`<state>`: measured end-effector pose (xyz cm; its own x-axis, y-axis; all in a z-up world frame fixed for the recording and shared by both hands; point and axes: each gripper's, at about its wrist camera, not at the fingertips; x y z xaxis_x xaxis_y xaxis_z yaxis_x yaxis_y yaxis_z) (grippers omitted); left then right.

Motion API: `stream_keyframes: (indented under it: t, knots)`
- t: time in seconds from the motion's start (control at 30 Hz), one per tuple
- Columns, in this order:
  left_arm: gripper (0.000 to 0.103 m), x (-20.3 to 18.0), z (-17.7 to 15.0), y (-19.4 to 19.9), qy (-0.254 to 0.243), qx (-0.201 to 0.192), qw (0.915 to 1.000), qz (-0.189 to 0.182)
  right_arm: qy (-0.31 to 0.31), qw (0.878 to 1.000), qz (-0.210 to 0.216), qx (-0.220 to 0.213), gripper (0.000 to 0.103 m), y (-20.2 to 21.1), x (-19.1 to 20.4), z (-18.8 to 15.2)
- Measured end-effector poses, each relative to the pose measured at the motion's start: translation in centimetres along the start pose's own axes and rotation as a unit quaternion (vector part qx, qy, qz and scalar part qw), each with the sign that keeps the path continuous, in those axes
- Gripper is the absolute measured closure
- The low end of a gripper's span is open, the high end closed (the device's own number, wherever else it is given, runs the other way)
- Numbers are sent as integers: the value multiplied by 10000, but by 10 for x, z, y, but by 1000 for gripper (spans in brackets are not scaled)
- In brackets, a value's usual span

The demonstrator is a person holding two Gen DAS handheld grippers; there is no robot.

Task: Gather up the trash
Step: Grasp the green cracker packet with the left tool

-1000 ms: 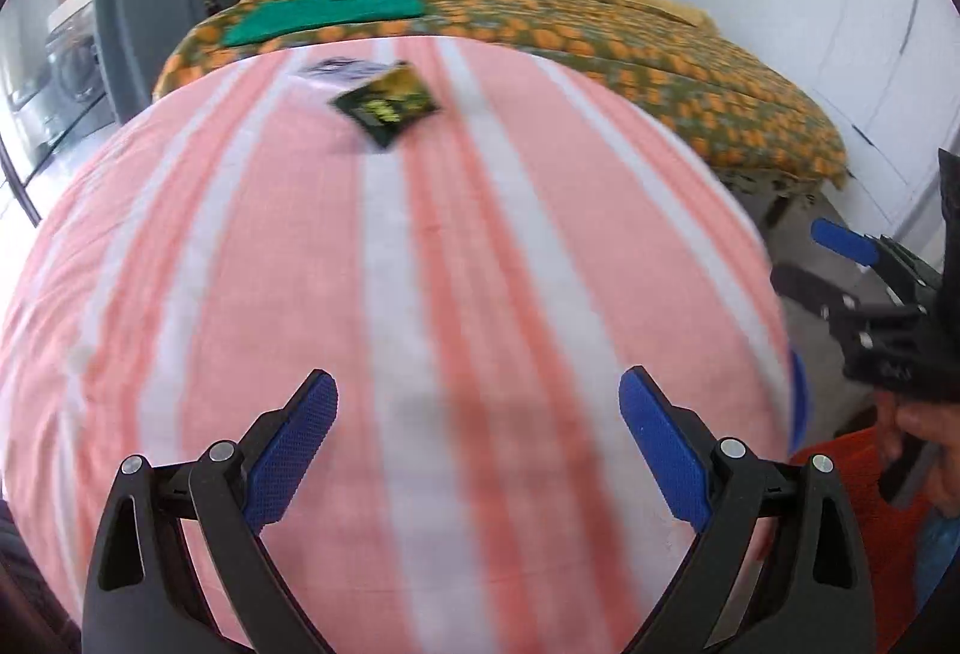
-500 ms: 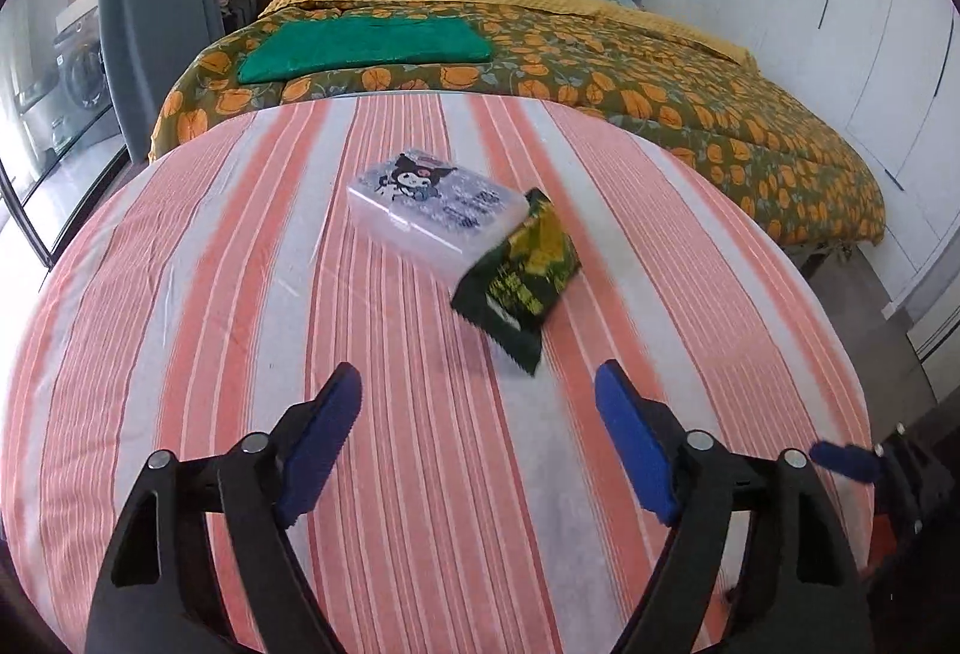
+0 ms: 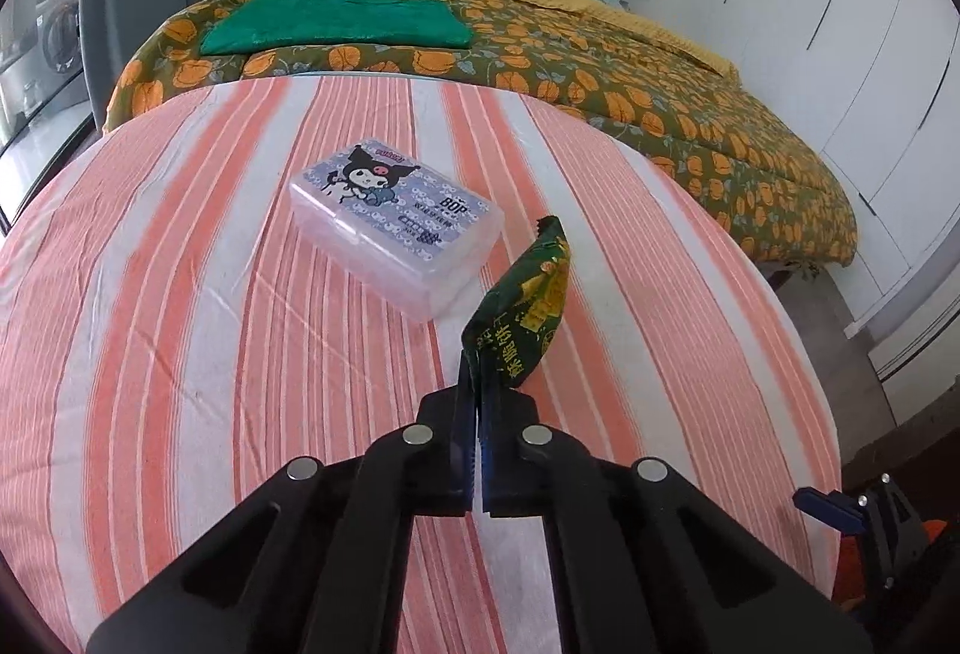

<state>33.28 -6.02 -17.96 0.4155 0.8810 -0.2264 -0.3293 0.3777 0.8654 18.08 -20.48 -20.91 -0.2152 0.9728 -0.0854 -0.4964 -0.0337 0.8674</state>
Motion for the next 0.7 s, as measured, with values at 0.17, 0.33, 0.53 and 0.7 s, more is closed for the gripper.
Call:
stream_keyframes:
  t: [0.17, 0.33, 0.53, 0.7]
  knots:
    - [103, 21, -51, 37, 594, 271, 9973, -327, -19, 10000, 21, 5, 12, 0, -1, 0]
    - [99, 63, -92, 55, 1278, 511, 9887, -602, 10, 10000, -29, -14, 12, 0, 0, 0]
    - [40, 72, -87, 78, 905, 212, 9957, -36, 18, 10000, -50, -23, 12, 1, 1, -1]
    - [18, 45, -66, 77, -457, 203, 9985, 214, 33, 9999, -101, -35, 12, 1, 1, 0]
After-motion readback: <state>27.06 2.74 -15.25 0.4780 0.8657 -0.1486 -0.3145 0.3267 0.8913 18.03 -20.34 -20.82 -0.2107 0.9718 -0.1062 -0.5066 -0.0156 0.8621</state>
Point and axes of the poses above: each gripper's, at about its wrist camera, not at the fingertips, and y roughly against the way its jaws point, x to its left, z to its top, and after that the axes turned 11 degrees about x, right-handed
